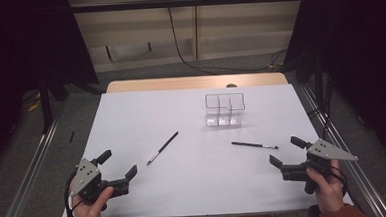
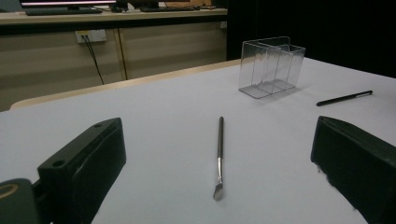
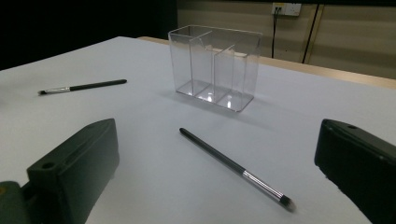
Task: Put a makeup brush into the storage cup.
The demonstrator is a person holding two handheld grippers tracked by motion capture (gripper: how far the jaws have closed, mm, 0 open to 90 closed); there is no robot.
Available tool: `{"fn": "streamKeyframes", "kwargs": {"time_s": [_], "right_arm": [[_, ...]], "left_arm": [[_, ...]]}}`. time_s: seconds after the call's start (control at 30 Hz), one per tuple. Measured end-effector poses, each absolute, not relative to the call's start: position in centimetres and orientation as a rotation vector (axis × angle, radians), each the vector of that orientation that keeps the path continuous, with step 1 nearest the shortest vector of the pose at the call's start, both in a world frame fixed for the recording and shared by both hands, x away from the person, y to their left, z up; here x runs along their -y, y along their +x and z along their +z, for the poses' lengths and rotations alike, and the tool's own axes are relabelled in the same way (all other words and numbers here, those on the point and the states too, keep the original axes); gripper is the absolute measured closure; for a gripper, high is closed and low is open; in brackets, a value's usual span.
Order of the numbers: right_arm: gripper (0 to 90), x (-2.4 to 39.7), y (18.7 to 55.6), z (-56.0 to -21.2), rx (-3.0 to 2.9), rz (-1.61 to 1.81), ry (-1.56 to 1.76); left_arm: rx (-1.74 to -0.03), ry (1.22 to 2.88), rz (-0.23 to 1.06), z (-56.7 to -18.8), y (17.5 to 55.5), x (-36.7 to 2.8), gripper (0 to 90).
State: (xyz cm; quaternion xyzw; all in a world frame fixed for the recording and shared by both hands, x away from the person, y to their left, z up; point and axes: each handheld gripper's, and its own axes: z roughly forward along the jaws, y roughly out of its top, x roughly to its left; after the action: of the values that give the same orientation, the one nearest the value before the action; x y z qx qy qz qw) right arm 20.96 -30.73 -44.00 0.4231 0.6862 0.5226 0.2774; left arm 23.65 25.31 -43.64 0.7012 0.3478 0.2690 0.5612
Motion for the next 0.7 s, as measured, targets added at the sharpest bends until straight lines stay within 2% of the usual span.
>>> {"fn": "streamKeyframes", "kwargs": {"time_s": [0.7], "right_arm": [[0.0,30.8,21.2,-44.1,-1.837,1.406,1.139]], "left_arm": [[-0.815,1.682,0.596,-43.7,24.2,-24.3,3.6]]}}
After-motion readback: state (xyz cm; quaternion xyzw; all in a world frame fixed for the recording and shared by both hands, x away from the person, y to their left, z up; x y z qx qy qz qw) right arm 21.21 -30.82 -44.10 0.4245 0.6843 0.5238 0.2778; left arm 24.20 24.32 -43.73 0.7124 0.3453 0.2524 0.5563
